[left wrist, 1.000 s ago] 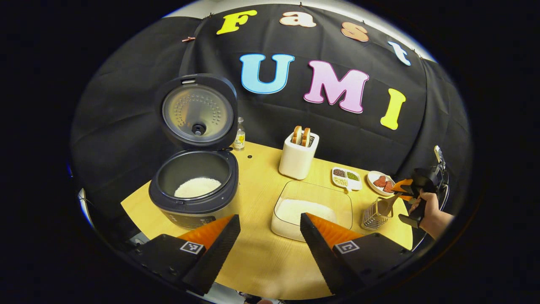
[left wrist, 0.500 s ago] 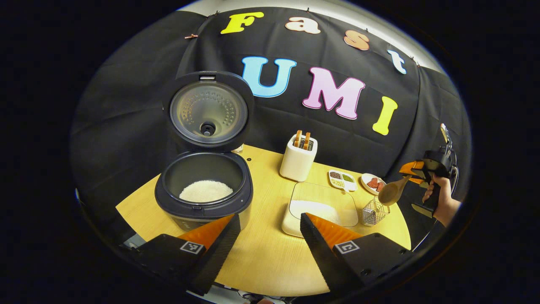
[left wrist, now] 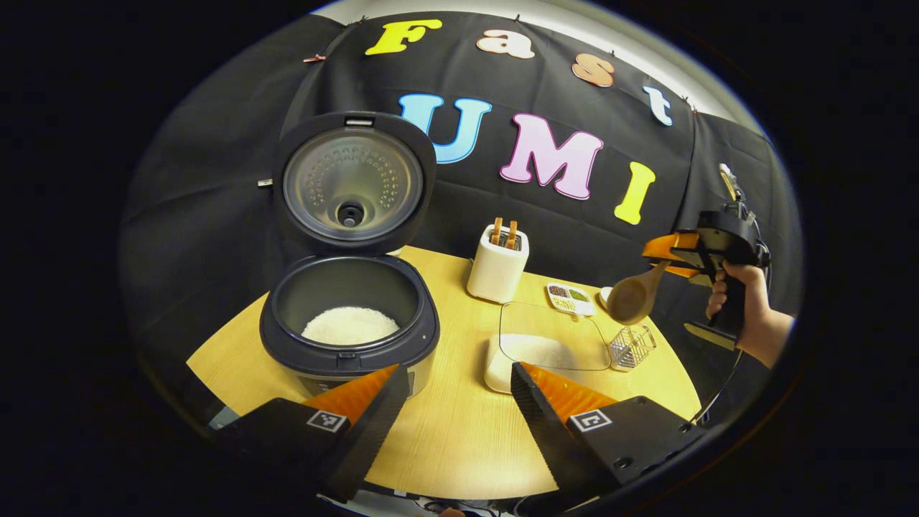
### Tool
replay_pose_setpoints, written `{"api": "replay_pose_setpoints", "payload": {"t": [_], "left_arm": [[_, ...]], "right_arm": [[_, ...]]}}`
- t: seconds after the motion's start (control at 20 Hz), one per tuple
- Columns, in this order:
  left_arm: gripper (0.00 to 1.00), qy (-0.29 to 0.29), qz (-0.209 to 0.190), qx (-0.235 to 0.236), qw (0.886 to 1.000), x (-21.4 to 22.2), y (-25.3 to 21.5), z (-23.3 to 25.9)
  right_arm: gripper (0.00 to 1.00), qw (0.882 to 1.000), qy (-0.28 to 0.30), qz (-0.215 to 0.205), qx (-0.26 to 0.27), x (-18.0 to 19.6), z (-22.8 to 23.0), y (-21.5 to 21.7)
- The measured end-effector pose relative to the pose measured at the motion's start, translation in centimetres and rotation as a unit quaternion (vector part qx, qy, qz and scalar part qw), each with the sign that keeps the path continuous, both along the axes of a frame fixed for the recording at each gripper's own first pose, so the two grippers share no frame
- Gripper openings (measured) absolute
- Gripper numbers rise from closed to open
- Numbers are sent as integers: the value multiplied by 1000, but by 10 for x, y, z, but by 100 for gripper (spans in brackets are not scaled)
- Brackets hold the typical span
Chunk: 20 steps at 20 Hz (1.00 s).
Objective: Close the left gripper, press the button to open the rice cooker; take a wooden spoon from the chopstick holder with the right hand, scoop a spoonful of rice and pour it into the rice cooker, then put the wooden spoon back into the chopstick holder.
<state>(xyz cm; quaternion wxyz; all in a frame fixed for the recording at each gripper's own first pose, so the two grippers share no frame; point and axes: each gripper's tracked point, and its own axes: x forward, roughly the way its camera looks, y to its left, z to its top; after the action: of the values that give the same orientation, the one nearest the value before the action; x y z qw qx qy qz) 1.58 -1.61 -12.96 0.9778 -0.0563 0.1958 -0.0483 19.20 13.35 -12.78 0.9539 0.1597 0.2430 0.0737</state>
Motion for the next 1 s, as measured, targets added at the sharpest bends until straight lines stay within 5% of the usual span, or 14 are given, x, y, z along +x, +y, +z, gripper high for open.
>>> {"api": "replay_pose_setpoints", "payload": {"t": [0.6, 0.7, 1.0], "left_arm": [[95, 21, -29, -6, 999, -4, 24, -26], [95, 27, -30, -1, 999, -5, 31, -33], [95, 25, -18, 0, 1000, -4, 48, -37]], "right_arm": [[14, 997, 58, 16, -40, -3, -110, 51], [19, 996, 74, 16, -45, -9, -131, 57], [19, 993, 122, 9, -4, -34, -162, 90]]}}
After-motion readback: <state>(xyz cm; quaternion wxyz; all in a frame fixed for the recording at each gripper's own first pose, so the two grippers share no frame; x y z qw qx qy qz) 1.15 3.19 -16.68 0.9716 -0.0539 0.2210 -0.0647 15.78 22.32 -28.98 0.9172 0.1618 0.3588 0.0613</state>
